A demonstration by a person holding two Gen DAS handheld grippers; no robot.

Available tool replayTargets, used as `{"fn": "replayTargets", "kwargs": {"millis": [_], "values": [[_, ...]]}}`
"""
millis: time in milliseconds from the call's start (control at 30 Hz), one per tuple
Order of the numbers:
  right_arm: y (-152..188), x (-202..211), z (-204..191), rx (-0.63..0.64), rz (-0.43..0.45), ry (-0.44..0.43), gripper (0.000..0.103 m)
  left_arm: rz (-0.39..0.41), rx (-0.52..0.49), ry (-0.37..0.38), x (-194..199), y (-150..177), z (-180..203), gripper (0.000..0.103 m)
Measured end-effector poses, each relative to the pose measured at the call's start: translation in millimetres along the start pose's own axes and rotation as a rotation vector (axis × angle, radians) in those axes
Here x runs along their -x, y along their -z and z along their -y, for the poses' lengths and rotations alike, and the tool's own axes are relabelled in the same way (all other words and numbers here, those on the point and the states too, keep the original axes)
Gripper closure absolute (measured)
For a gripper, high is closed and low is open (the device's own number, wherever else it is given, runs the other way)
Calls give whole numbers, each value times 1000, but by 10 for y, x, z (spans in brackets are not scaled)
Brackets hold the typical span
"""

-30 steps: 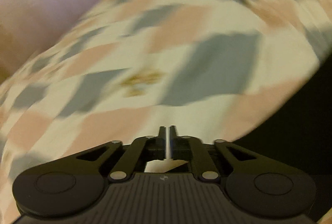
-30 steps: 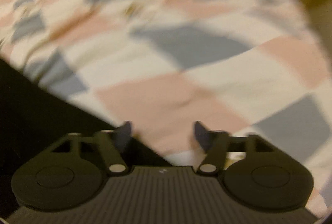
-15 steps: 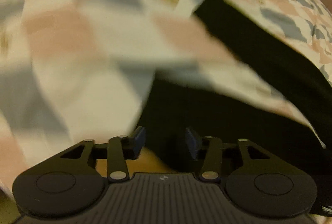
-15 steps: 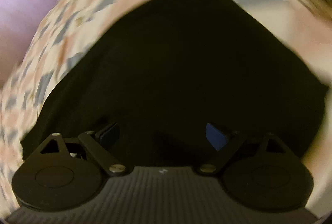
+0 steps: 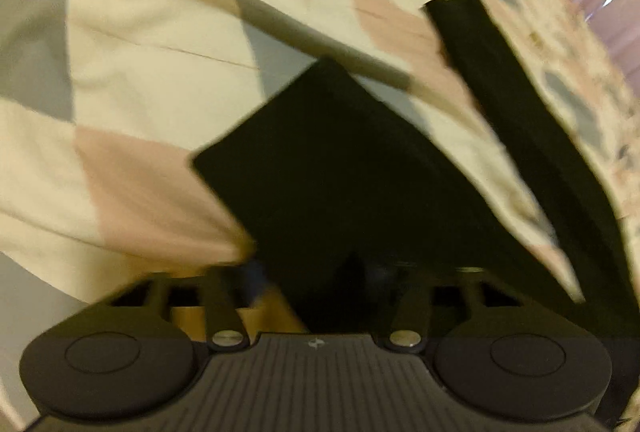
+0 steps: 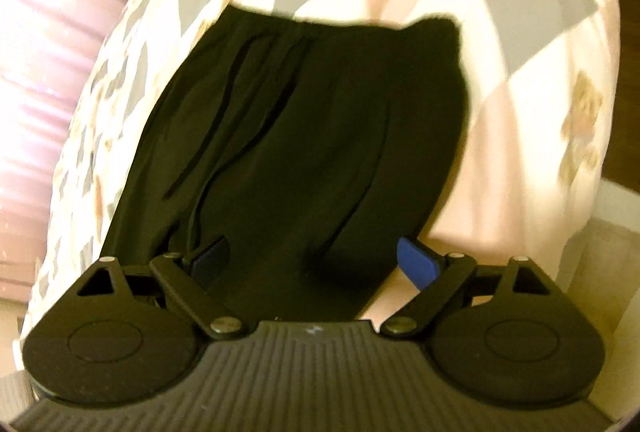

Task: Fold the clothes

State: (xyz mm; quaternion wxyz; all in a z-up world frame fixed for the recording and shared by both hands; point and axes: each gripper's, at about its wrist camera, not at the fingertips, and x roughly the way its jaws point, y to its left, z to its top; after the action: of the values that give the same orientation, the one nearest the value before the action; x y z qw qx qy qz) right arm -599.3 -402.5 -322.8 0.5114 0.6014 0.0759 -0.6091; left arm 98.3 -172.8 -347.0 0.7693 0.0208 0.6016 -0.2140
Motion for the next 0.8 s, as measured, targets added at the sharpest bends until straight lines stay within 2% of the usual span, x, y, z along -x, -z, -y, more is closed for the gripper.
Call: {"fn": "replayTargets", "kwargs": {"millis": [67, 167, 267, 367, 400, 533, 600, 667, 733, 767, 800], "values": [[-202, -24, 63, 0, 32, 12, 14, 23, 6, 26, 127, 17, -96, 96], [-475, -38, 177, -26, 57, 10, 14, 76, -31, 62, 532, 54, -200, 100], [-679, -52, 305, -50, 67, 9, 14, 168, -67, 14, 1000, 149, -337, 99], [-764, -120, 466, -72, 35, -9, 14, 148, -62, -8, 1011, 265, -506, 96], [-765, -174, 511, -74, 15, -22, 14, 138, -70, -45, 895, 330, -501, 90], [-766, -338, 552, -60, -20, -38, 14, 52, -141, -170, 257, 528, -352, 83], [-818, -370, 577, -68, -9, -58, 14, 65, -100, -140, 158, 585, -348, 62], [-882, -417, 613, -80, 1, -75, 16, 85, -38, -106, 147, 612, -384, 55], [-938, -509, 656, -88, -6, -91, 29, 90, -12, -84, 149, 625, -408, 68], [-949, -542, 665, -82, -24, -91, 57, 90, -13, -78, 156, 626, -409, 98], [-949, -559, 668, -74, -44, -94, 88, 96, -35, -82, 180, 614, -391, 103]]}}
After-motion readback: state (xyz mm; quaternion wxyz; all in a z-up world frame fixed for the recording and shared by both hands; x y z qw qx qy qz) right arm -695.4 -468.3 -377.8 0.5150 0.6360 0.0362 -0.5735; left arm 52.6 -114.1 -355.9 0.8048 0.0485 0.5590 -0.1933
